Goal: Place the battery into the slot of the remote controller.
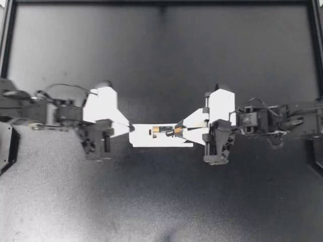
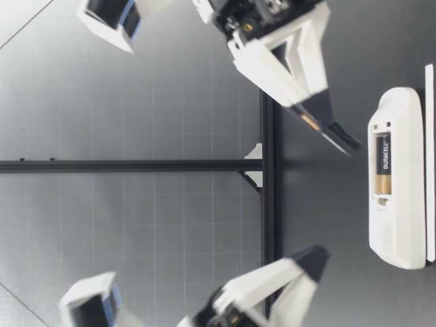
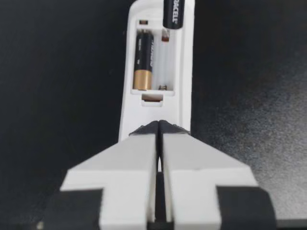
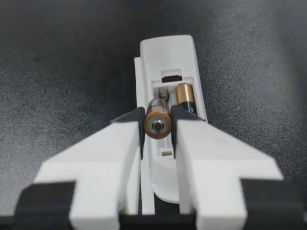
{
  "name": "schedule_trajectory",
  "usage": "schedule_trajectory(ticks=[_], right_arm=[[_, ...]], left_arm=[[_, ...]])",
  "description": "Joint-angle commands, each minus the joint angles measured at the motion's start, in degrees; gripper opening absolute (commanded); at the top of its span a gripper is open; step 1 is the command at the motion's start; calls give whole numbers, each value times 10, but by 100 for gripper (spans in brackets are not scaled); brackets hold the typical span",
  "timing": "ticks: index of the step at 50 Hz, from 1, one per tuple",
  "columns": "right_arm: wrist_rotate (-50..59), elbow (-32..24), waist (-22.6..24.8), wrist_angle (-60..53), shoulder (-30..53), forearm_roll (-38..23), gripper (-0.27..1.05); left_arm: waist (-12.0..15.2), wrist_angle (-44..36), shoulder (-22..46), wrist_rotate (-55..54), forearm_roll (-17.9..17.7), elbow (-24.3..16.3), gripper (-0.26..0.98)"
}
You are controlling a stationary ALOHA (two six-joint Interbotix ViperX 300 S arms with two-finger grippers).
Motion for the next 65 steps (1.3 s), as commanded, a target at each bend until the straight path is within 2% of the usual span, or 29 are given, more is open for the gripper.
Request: schedule_trajectory(ticks=[1,34,65], right_arm=[[-1,-18,-4,-7,0,-1,1],[-3,-28,-7,2,28,-2,1],[-5,-71,-7,84,55,-9,1]], left_arm=[[2,-2,11,1,0,-19,-16],[7,-6,81,-4,0,-29,-16],[7,-5,78,-4,0,-25,-16]])
